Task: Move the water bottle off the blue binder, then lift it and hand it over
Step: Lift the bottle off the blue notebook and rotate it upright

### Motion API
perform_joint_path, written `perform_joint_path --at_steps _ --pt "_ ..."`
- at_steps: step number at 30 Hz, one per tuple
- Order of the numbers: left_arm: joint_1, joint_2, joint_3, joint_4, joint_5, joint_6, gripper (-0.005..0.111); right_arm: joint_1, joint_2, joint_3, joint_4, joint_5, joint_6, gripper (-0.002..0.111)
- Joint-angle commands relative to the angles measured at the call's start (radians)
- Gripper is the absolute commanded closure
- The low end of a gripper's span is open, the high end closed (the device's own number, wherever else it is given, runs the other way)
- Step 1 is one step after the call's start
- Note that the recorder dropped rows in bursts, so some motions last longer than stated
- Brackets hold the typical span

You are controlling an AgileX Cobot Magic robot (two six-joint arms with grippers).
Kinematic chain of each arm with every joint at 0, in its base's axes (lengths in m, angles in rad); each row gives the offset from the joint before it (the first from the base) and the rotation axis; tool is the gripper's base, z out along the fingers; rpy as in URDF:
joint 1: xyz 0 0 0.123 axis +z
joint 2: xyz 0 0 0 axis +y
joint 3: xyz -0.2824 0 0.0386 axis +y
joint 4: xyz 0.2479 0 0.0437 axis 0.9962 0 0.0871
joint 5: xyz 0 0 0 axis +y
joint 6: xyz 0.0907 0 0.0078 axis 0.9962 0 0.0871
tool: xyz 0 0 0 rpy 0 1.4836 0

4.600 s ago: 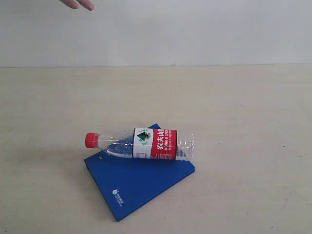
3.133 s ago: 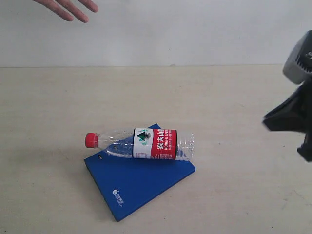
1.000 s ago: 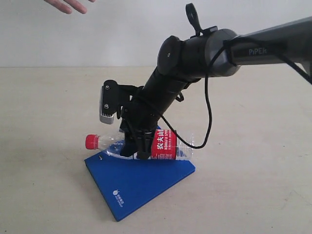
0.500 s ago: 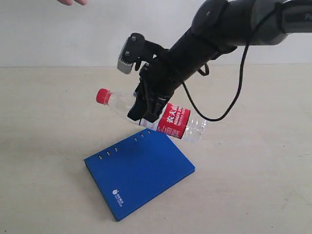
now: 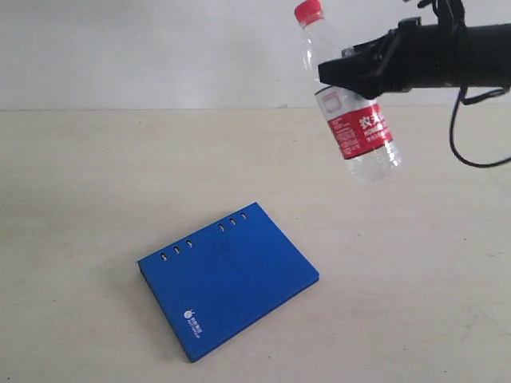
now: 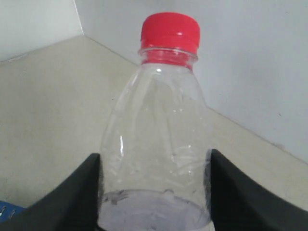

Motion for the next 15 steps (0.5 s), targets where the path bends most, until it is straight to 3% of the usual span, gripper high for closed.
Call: perform_joint_path --at_steps 1,8,15 --pt "-0.007 -0.003 0.004 0.002 -0.008 0.003 0.102 -0.028 -0.026 0.117 0.064 0.041 -0.102 0.108" --pt "-0.007 -0.003 0.004 0.002 -0.006 0.003 0.102 -0.039 -0.026 0.149 0.064 -0.059 -0.102 0.108" --pt "-0.007 -0.003 0.004 0.002 -0.008 0.003 0.102 -0.039 -0.066 0.149 0.064 -0.435 -0.087 0.108"
